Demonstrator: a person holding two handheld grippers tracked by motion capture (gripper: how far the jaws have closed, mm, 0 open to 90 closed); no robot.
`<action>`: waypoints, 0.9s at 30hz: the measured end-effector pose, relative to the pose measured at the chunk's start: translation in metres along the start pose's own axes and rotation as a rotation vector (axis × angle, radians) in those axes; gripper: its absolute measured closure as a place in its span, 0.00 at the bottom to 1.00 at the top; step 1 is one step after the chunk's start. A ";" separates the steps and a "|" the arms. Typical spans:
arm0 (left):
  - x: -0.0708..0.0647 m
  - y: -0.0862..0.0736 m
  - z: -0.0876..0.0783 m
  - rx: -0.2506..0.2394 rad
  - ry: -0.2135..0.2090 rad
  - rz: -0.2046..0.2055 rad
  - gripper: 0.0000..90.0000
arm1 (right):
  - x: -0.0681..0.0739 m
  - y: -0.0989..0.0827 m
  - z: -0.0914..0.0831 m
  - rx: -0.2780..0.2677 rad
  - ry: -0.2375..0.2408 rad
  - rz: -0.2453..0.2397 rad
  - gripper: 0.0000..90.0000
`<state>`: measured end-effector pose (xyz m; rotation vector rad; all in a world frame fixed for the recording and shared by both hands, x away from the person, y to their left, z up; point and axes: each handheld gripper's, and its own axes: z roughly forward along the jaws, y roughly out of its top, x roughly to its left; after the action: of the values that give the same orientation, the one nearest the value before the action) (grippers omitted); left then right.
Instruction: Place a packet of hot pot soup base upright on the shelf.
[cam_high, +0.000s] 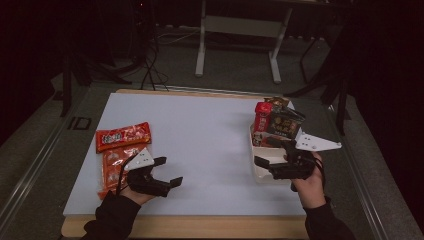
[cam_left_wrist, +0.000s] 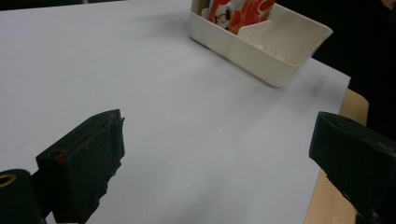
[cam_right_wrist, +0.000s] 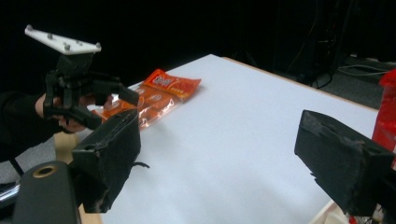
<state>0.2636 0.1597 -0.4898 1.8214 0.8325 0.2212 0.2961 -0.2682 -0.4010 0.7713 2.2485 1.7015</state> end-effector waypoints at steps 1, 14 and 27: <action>0.000 0.001 -0.002 -0.001 0.011 0.006 0.04 | 0.002 -0.002 -0.001 0.003 0.004 -0.003 0.16; 0.028 0.013 -0.050 -0.046 0.113 0.000 0.07 | 0.014 -0.016 -0.001 -0.001 0.044 -0.033 0.18; 0.068 0.010 -0.095 -0.055 0.317 -0.035 0.38 | 0.022 -0.025 -0.006 0.001 0.043 -0.014 0.18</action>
<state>0.2692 0.2720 -0.4572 1.7430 1.0668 0.5152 0.2678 -0.2670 -0.4200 0.7237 2.2775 1.7273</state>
